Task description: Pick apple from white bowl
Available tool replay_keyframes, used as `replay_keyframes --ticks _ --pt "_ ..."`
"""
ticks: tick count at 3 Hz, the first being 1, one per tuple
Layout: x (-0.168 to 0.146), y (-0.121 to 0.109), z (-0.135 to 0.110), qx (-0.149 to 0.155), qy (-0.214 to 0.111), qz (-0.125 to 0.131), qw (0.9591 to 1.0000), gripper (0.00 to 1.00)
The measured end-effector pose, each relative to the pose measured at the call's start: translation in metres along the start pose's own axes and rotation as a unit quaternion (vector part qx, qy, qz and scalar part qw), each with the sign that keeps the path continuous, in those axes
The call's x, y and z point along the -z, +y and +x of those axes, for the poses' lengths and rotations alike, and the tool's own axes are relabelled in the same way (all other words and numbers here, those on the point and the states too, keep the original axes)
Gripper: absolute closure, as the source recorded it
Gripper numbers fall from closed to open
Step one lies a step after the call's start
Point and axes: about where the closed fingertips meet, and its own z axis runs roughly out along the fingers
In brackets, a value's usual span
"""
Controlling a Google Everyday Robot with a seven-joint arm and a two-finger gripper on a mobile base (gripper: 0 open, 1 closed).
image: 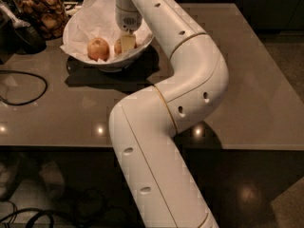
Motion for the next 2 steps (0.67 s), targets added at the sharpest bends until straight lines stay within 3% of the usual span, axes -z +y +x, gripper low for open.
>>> replay_keyframes --ticks 2 --pt "0.0000 0.0000 0.0000 0.000 0.000 0.000 1.0000 0.95"
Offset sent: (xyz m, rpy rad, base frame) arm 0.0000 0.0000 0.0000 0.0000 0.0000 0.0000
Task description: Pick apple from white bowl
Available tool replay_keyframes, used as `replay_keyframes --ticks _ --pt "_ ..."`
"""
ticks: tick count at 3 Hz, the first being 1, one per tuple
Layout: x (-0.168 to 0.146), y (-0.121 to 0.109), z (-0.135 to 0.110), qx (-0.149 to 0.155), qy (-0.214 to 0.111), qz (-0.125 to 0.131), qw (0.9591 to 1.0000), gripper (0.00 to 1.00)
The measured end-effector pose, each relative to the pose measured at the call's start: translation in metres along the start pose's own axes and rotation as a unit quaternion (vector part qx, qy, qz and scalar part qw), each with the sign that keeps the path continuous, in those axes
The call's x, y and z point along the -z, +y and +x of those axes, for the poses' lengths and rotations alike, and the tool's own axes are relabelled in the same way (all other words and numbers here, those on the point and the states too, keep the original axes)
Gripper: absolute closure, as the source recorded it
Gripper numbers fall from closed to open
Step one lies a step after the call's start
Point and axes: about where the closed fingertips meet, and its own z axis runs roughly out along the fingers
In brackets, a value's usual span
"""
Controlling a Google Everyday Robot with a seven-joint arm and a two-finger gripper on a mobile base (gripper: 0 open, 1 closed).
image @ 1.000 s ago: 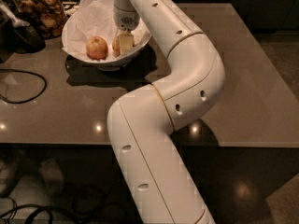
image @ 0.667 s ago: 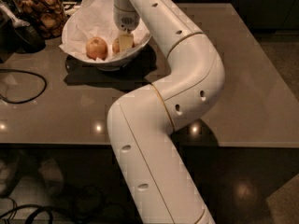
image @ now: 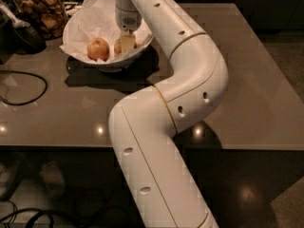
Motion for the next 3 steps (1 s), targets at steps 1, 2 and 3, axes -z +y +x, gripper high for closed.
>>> replay_keyframes --ticks 1,2,3 --pt "0.000 0.000 0.000 0.000 0.000 0.000 1.0000 1.00" --pt "0.005 -0.010 -0.004 -0.011 -0.011 0.023 0.9996 1.00" --pt "0.039 -0.022 -0.008 -0.022 -0.011 0.069 0.9973 1.00"
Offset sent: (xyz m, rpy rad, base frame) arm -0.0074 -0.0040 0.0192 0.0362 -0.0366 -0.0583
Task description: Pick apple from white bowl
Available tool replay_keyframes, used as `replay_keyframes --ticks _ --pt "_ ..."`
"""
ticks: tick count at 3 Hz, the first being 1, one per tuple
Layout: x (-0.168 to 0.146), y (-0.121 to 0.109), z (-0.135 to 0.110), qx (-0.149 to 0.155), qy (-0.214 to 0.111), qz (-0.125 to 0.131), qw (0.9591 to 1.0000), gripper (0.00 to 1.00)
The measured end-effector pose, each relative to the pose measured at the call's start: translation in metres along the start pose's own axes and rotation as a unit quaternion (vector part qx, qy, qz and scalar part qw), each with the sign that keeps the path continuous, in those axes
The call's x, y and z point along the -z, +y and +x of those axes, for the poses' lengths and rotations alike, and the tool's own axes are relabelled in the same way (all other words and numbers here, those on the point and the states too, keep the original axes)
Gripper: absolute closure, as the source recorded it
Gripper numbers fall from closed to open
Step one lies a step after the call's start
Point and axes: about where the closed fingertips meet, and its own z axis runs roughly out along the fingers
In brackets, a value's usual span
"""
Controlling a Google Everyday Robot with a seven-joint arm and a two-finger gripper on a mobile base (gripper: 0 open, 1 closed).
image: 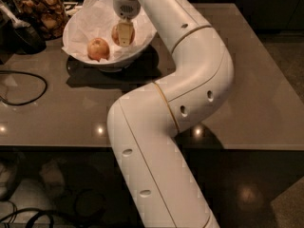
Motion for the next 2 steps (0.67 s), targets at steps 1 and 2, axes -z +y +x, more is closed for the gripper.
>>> replay_keyframes --ticks 1,2 --pt "0.028 -0.007 -0.002 -0.012 -0.007 0.028 0.9995 1.00" --pt "0.052 -0.008 -0.006 -0.019 -0.017 0.042 0.9988 1.00"
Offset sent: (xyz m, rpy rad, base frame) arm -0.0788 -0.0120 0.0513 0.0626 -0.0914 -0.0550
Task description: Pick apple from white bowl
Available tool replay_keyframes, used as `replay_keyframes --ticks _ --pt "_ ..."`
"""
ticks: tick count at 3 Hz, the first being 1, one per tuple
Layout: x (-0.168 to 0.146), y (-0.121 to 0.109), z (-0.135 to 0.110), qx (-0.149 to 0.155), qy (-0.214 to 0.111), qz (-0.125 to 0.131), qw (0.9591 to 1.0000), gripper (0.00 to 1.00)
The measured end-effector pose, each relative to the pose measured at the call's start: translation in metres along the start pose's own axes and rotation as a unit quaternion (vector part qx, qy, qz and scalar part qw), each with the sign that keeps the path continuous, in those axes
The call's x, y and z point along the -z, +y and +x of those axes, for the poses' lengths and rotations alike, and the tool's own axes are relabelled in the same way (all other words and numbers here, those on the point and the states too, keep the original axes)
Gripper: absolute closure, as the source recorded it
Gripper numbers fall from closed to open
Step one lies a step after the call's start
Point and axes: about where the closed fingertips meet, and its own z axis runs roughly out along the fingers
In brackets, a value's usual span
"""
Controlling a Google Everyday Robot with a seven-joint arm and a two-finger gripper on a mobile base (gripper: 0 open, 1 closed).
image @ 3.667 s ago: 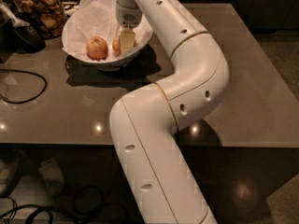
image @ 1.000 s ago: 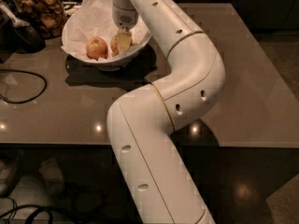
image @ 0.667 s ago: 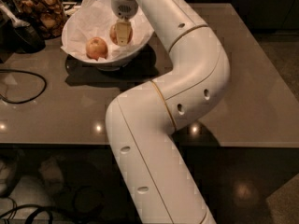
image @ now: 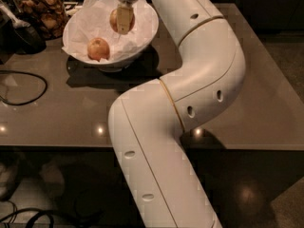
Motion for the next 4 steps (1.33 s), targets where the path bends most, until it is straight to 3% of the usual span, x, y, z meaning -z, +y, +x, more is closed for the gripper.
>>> replay_keyframes --ticks 2,4 --pt "0.053 0.019 -0.029 0.047 -0.084 -0.013 0.9953 1.00" --pt "0.089 0.032 -0.047 0.063 -0.132 -0.010 0.9893 1.00"
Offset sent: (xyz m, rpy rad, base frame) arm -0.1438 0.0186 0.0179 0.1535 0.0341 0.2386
